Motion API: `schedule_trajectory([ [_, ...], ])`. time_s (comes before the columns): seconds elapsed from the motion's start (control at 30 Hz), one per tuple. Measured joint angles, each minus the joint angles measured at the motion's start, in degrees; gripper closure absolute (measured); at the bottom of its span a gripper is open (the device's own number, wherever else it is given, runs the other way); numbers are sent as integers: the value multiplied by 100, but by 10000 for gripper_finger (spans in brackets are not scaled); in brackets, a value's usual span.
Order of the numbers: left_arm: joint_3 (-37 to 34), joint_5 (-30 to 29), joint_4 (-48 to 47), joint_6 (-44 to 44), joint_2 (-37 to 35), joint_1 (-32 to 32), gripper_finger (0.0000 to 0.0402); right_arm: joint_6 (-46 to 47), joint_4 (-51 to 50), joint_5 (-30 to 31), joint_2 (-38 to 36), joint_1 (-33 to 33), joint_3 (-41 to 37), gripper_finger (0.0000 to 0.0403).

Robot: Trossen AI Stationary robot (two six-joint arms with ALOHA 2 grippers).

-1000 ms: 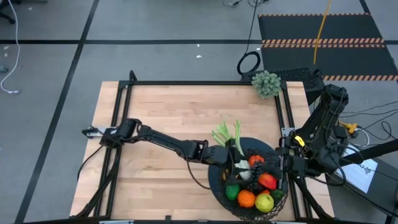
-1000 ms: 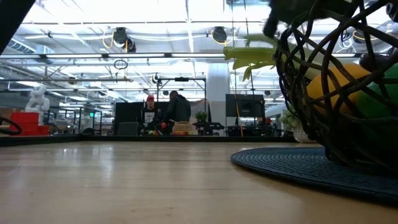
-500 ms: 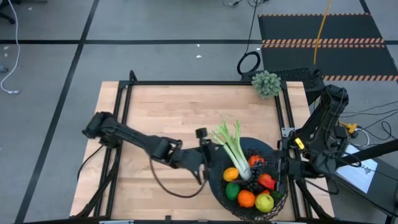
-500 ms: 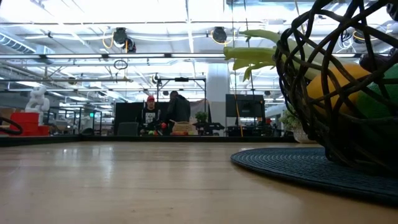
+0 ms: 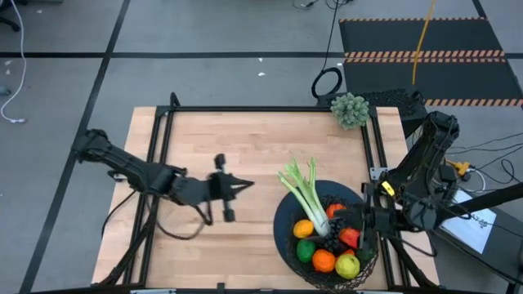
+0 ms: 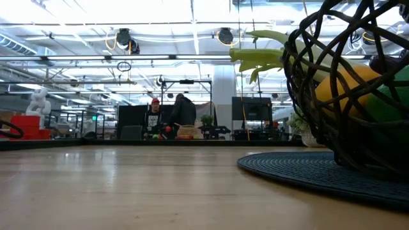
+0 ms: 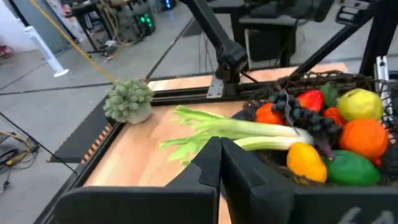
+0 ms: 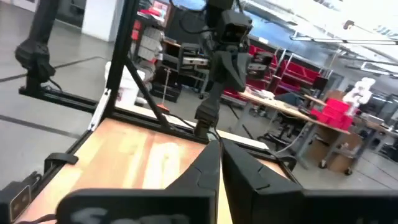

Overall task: Build produce basket
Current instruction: Return to Home Position

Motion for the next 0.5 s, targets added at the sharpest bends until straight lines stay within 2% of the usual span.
schedule_trajectory([
  [0.13,-960,-60,434,54,-857,7,386,202,-699,-842,-450,-359,0,395],
  [0.27,-1741,-63,697,87,-1563,62,397,654,-1543,-1708,-967,-923,-51,400],
  [0.5,-2502,-61,843,169,-2394,195,384,902,-1482,-2997,-1903,-2004,-1086,402],
])
